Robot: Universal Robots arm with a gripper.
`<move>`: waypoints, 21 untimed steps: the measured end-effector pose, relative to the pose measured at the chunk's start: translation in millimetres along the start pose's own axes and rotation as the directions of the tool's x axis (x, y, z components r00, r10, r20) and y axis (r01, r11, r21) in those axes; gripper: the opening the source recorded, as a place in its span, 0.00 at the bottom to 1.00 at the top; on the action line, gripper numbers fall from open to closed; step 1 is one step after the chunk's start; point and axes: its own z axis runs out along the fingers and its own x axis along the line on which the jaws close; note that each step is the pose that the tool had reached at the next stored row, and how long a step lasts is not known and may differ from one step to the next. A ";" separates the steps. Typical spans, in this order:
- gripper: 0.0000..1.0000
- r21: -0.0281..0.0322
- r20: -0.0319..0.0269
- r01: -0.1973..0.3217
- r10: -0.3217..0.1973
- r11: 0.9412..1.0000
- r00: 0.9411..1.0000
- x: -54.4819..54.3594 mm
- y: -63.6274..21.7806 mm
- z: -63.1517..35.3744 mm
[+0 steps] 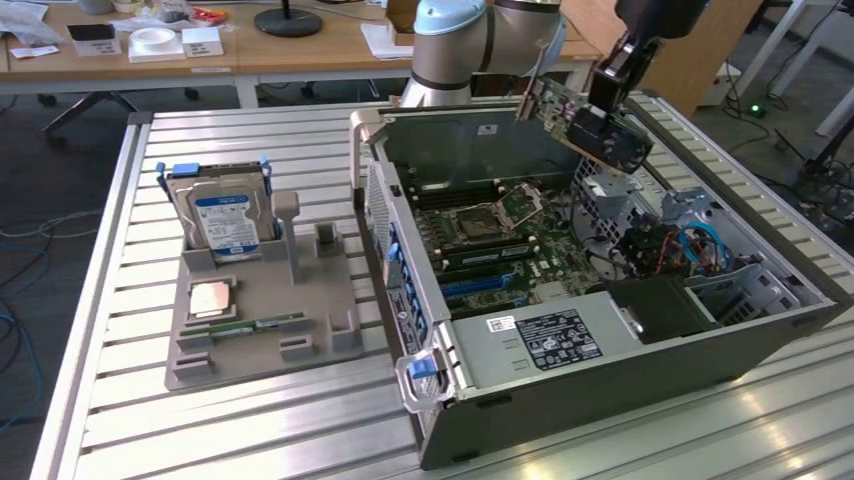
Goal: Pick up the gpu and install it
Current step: 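Insert the gpu into the slot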
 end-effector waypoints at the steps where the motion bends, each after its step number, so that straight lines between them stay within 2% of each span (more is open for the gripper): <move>1: 0.27 -0.001 -0.001 0.018 -0.018 1.000 1.000 0.0 0.0 0.0; 6: 0.27 -0.004 -0.008 0.108 -0.108 0.994 0.994 0.0 0.0 0.0; 11: 0.27 -0.007 -0.014 0.198 -0.198 0.980 0.980 0.0 0.0 0.1; 15: 0.27 -0.011 -0.018 0.268 -0.268 0.963 0.963 0.0 0.0 0.1; 18: 0.27 -0.013 -0.022 0.320 -0.320 0.947 0.947 0.0 0.0 0.1; 21: 0.27 -0.016 -0.025 0.371 -0.371 0.929 0.928 0.0 0.0 0.1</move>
